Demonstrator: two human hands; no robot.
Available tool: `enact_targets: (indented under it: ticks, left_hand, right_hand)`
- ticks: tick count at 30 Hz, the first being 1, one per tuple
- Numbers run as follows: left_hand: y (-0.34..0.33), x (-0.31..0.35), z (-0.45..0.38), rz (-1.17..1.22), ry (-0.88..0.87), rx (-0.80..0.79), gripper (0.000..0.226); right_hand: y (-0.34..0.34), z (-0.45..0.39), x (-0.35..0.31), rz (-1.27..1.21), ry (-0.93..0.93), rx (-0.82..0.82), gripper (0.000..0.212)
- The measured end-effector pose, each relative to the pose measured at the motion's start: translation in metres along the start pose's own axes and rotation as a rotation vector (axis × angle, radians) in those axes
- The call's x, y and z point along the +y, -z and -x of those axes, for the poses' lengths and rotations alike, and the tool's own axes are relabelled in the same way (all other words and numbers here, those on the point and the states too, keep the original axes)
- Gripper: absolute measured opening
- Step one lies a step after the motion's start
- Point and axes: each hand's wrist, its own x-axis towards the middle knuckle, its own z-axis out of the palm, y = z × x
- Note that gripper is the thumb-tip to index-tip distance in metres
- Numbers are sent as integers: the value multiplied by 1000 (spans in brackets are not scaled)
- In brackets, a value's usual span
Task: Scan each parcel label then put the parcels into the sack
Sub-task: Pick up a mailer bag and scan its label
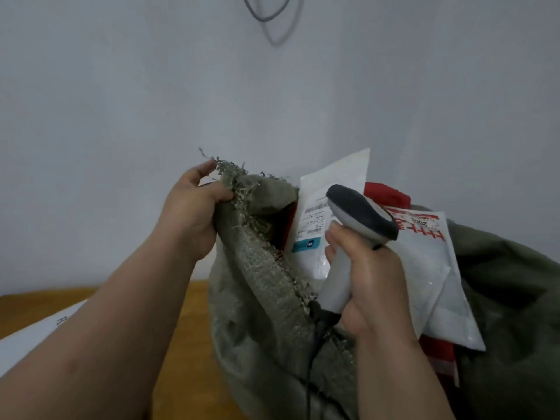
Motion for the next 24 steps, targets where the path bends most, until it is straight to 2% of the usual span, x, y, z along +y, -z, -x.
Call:
enact_targets:
  ticks: [3, 7, 9, 12, 17, 20, 24]
  left_hand:
    - [8, -13, 3, -20, 18, 14, 48]
    - [19, -35, 7, -96, 64, -21, 46]
    - [21, -42, 8, -153, 64, -60, 46]
    - [25, -45, 11, -204, 42, -83, 45]
    - [40, -44, 19, -231, 9, -60, 45]
    - [58, -43, 26, -267, 16, -20, 48]
    - [93, -40, 39, -279, 42, 9, 45]
  right_hand:
    - [1, -9, 7, -69, -69, -7, 8]
    - [1, -15, 24, 113, -317, -177, 14]
    - [0, -12, 30, 210, -363, -243, 13]
    - [1, -9, 35, 273, -309, -247, 10]
    - [2, -9, 19, 201, -91, -169, 11]
    - [-6, 4, 8, 125, -64, -224, 11]
    - [-26, 37, 1, 147, 9, -272, 14]
